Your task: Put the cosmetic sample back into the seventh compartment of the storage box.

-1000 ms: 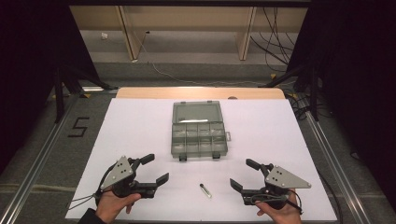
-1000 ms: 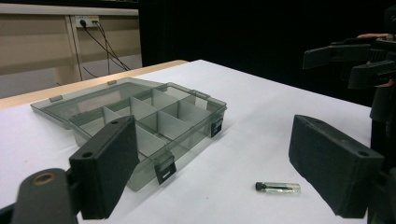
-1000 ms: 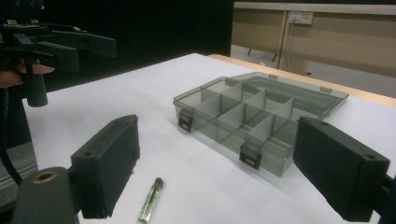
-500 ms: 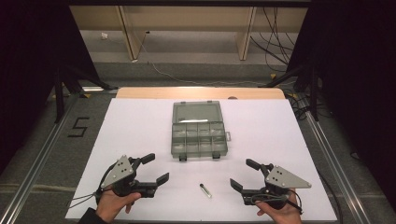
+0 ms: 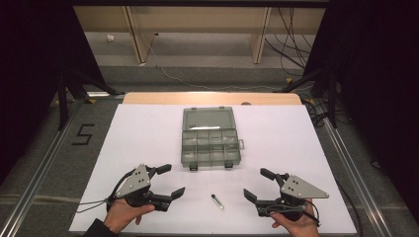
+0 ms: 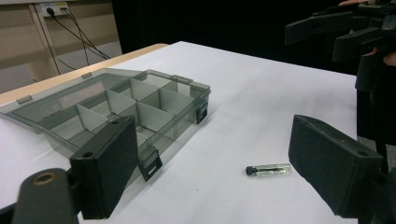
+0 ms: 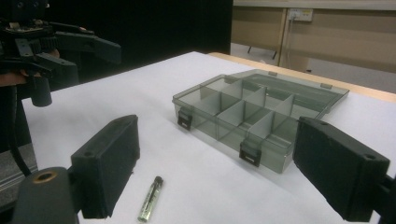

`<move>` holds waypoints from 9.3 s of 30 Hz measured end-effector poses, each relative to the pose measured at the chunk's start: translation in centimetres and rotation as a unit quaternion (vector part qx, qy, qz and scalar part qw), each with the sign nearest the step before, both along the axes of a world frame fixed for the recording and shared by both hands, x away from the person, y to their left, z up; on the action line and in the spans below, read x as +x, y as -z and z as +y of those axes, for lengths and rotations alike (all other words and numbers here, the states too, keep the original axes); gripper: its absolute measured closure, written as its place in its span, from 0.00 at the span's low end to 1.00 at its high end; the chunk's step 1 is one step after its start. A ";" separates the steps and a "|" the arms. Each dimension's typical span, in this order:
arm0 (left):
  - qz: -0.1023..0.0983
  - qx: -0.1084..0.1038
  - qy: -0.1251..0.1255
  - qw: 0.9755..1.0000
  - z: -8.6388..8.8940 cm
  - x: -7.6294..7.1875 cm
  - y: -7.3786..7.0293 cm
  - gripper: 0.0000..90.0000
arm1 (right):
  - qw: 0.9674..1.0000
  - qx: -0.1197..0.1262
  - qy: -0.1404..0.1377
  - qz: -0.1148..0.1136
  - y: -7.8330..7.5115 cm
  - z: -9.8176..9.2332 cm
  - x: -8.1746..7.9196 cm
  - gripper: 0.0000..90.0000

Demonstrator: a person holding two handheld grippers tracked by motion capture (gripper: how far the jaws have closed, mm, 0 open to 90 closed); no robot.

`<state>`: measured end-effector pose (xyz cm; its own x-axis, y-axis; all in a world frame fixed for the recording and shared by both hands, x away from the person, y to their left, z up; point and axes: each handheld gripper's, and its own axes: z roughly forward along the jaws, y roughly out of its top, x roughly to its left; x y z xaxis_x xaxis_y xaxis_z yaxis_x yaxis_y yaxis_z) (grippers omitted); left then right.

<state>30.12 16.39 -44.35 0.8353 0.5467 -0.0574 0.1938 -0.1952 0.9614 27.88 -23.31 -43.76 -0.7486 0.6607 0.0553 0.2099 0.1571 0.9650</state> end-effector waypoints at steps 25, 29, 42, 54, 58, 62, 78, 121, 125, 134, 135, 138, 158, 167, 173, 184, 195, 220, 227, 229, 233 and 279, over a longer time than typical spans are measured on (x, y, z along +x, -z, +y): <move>0.007 0.108 0.069 0.992 -3.1 1.0 -0.3 0.19 | 1.000 -0.001 -0.005 -0.003 0.0 0.1 0.0 0.18; 0.012 0.138 0.092 0.986 -4.5 1.6 -0.3 0.20 | 1.000 -0.001 -0.003 -0.006 0.0 0.0 0.0 0.18; 0.012 0.202 0.160 0.966 -8.3 2.5 0.1 0.23 | 1.000 -0.001 -0.006 0.004 -0.1 0.1 -0.1 0.18; 0.013 0.272 0.225 0.936 -11.3 3.3 0.3 0.27 | 1.000 -0.003 -0.008 0.005 0.0 0.1 -0.1 0.18; 0.017 0.289 0.238 0.927 -11.9 3.4 0.5 0.27 | 1.000 -0.002 -0.005 -0.010 0.0 0.1 0.0 0.18; 0.022 0.311 0.255 0.915 -12.7 3.4 0.8 0.28 | 1.000 -0.008 -0.010 -0.008 0.0 0.1 0.1 0.18; 0.028 0.366 0.286 0.885 -14.7 4.2 1.4 0.35 | 1.000 -0.006 -0.010 -0.011 -0.1 0.1 0.1 0.18; 0.093 0.423 0.305 0.848 -16.2 4.4 2.1 0.83 | 1.000 0.002 -0.014 0.002 -0.2 0.1 -0.2 0.18; 0.095 0.424 0.304 0.848 -16.2 4.4 2.0 0.89 | 1.000 0.002 -0.014 0.002 -0.2 0.1 -0.2 0.18; 0.094 0.417 0.302 0.852 -16.1 4.5 2.0 0.89 | 1.000 -0.004 -0.010 -0.014 -0.2 0.0 -0.1 0.18; 0.094 0.416 0.299 0.853 -16.1 4.6 1.9 0.89 | 1.000 -0.004 -0.010 -0.013 -0.2 0.0 -0.1 0.18; 0.100 0.405 0.282 0.864 -15.8 5.0 1.5 0.89 | 1.000 -0.001 -0.006 -0.017 -0.1 0.1 -0.1 0.18; 0.120 0.361 0.166 0.910 -14.4 7.4 -0.9 0.89 | 1.000 -0.004 -0.011 0.006 -0.2 0.1 -0.2 0.18; 0.121 0.345 0.144 0.920 -14.0 8.7 -2.0 0.89 | 1.000 0.000 -0.018 0.007 -0.1 0.1 -0.2 0.18; 0.123 0.330 0.120 0.928 -13.7 9.7 -2.8 0.89 | 1.000 -0.004 -0.013 0.004 -0.1 0.2 -0.1 0.18; 0.137 0.321 0.094 0.932 -14.0 11.3 -3.5 0.89 | 1.000 -0.005 -0.015 0.007 -0.1 0.1 -0.1 0.18; 0.150 0.318 0.071 0.934 -14.1 12.7 -3.6 0.89 | 1.000 -0.007 -0.016 0.012 -0.2 0.0 -0.2 0.18; 0.194 0.283 0.018 0.939 -15.2 15.7 -2.6 0.89 | 1.000 0.009 -0.016 0.001 -0.1 0.2 -0.1 0.18; 0.201 0.282 0.006 0.938 -15.2 16.3 -2.2 0.89 | 1.000 0.009 -0.016 0.001 -0.1 0.2 -0.1 0.18; 0.206 0.282 0.001 0.937 -15.2 16.4 -2.0 0.89 | 1.000 -0.002 -0.016 0.005 -0.2 0.1 -0.1 0.18; 0.206 0.281 0.000 0.937 -15.3 16.5 -1.9 0.89 | 1.000 0.010 -0.016 0.001 -0.1 0.2 -0.1 0.18; 0.124 0.174 0.006 0.977 -13.1 12.5 -3.5 0.28 | 1.000 0.004 -0.016 0.002 -0.1 0.1 -0.1 0.18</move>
